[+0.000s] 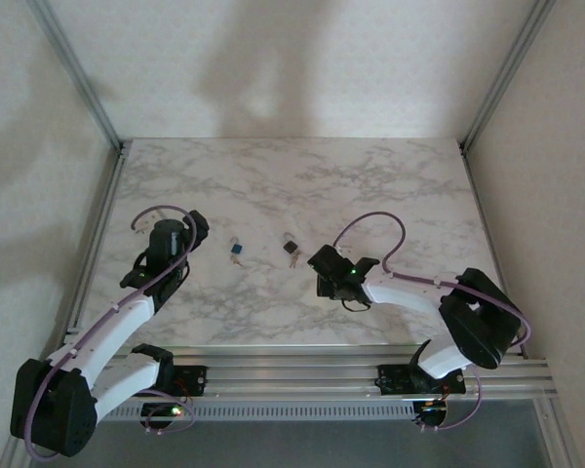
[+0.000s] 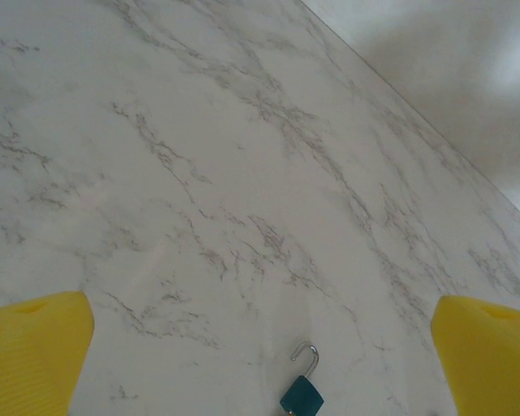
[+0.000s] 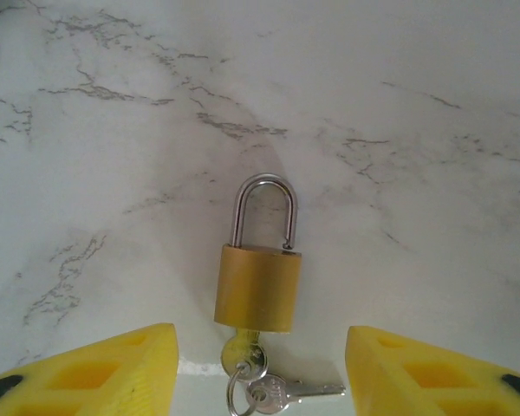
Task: Lock with the key
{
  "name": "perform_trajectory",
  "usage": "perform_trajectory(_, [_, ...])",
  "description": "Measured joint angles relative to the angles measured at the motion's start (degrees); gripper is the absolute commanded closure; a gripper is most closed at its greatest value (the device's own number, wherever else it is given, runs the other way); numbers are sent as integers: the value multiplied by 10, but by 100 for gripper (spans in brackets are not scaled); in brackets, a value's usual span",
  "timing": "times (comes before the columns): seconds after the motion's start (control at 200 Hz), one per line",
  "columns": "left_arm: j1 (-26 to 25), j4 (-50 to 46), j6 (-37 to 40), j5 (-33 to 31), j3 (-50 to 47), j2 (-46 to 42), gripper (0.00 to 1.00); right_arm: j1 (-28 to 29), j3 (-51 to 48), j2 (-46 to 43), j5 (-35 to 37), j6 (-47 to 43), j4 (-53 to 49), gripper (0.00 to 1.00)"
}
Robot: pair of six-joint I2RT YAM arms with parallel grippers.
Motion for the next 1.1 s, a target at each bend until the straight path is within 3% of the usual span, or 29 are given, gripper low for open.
perform_trajectory(1.101, [-14,-29,0,-14,8,9,0,0,25,62,4,2,-3,69])
